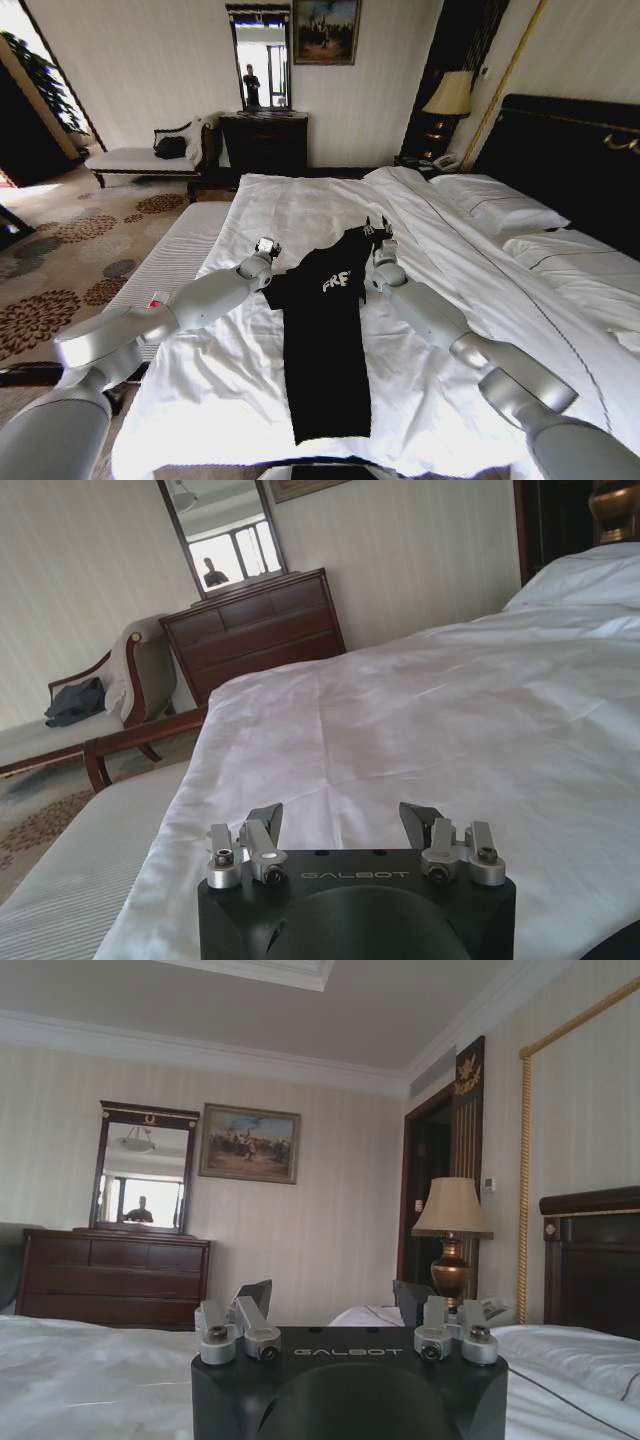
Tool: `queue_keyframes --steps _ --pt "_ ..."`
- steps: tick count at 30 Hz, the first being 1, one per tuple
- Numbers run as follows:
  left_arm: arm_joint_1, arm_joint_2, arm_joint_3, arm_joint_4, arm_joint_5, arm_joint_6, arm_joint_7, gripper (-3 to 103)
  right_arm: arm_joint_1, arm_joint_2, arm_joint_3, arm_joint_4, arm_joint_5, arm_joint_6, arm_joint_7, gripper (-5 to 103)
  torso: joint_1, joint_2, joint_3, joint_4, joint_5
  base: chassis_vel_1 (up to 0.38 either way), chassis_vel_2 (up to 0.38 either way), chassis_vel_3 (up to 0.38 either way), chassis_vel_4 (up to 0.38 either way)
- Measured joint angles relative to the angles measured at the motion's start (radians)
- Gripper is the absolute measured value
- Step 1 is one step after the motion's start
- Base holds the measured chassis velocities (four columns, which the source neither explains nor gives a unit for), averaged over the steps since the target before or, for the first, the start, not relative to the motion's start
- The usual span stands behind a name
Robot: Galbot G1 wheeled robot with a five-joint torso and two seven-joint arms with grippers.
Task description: Fold the clothes on the bed.
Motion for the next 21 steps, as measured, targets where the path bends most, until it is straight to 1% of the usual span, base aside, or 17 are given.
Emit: queue_keyframes --steps 2,3,4,5,6,7,8,10,11,13,15,16,17,18,19,20,21 --pt "0.029 0.079 -0.033 -0.09 -0.022 0.002 -0.005 81 0.0 -0.05 -0.028 0.026 0.03 -0.004 0.008 80 0.0 0.0 0.0 -0.0013 0.0 0.0 0.0 0.0 0.0" --pt "0.048 0.113 -0.049 -0.127 -0.024 0.003 -0.005 81 -0.008 -0.067 -0.033 0.038 0.031 -0.004 0.009 85 0.0 0.0 0.0 -0.0011 0.0001 0.0 0.0 0.0 0.0" --pt "0.073 0.153 -0.078 -0.171 -0.03 0.004 -0.005 86 -0.02 -0.082 -0.03 0.055 0.031 -0.001 0.009 85 0.0 0.0 0.0 -0.0013 0.0001 0.0 0.0 0.0 0.0" --pt "0.1 0.191 -0.113 -0.211 -0.04 0.007 -0.006 92 -0.032 -0.095 -0.018 0.075 0.037 0.003 0.009 91 0.0 0.0 0.0 -0.0015 0.0005 0.0 0.0 0.0 0.0" --pt "0.1 0.191 -0.113 -0.211 -0.04 0.007 -0.006 92 -0.032 -0.095 -0.018 0.075 0.037 0.003 0.009 91 0.0 0.0 0.0 -0.0015 0.0005 0.0 0.0 0.0 0.0" --pt "0.147 0.242 -0.177 -0.268 -0.062 0.015 -0.012 97 -0.047 -0.113 0.004 0.106 0.058 0.009 0.009 96 0.0 0.0 0.0 -0.0004 0.0005 0.0 0.0 0.0 0.0" --pt "0.191 0.279 -0.236 -0.313 -0.088 0.024 -0.016 99 -0.061 -0.132 0.022 0.139 0.085 0.013 0.009 99 0.0 0.0 0.0 0.0 0.0002 0.0 0.0 0.0 0.0" --pt "0.299 0.343 -0.37 -0.39 -0.129 0.039 -0.017 100 -0.102 -0.179 0.065 0.221 0.143 0.015 0.003 100 0.0 0.0 0.0 0.0005 0.0001 0.0 0.0 0.0 0.0" --pt "0.299 0.343 -0.37 -0.39 -0.129 0.039 -0.017 100 -0.102 -0.179 0.065 0.221 0.143 0.015 0.003 100 0.0 0.0 0.0 0.0005 0.0001 0.0 0.0 0.0 0.0" --pt "0.429 0.374 -0.532 -0.441 -0.168 0.048 -0.013 100 -0.15 -0.231 0.113 0.3 0.192 0.026 -0.02 100 0.0 0.0 0.0 0.0005 0.0001 0.0 0.0 0.0 0.0" --pt "0.559 0.377 -0.713 -0.486 -0.24 0.057 -0.02 100 -0.201 -0.285 0.182 0.376 0.239 0.045 -0.052 100 0.0 0.0 0.0 -0.0004 0.0001 0.0 0.0 0.0 0.0" --pt "0.608 0.373 -0.784 -0.505 -0.269 0.062 -0.026 100 -0.227 -0.31 0.223 0.412 0.259 0.057 -0.066 100 0.0 0.0 0.0 -0.0008 0.0003 0.0 0.0 0.0 0.0" --pt "0.608 0.373 -0.784 -0.505 -0.269 0.062 -0.026 100 -0.227 -0.31 0.223 0.412 0.259 0.057 -0.066 100 0.0 0.0 0.0 -0.0008 0.0003 0.0 0.0 0.0 0.0" --pt "0.654 0.366 -0.85 -0.52 -0.288 0.067 -0.027 100 -0.251 -0.333 0.258 0.446 0.273 0.068 -0.077 100 0.0 0.0 0.0 -0.0011 0.0004 0.0 0.0 0.0 0.0" --pt "0.721 0.355 -0.939 -0.532 -0.293 0.069 -0.018 100 -0.289 -0.367 0.308 0.496 0.288 0.081 -0.085 100 0.0 0.0 0.0 -0.0015 0.0004 0.0 0.0 0.0 0.0" --pt "0.779 0.346 -1.0 -0.536 -0.279 0.068 0.004 100 -0.322 -0.392 0.348 0.532 0.293 0.089 -0.088 100 0.0 0.0 0.0 -0.0014 0.0005 0.0 0.0 0.0 0.0" --pt "0.863 0.335 -1.069 -0.536 -0.234 0.058 0.043 100 -0.373 -0.419 0.403 0.57 0.29 0.098 -0.093 100 0.0 0.0 0.0 -0.0012 0.0005 0.0 0.0 0.0 0.0"
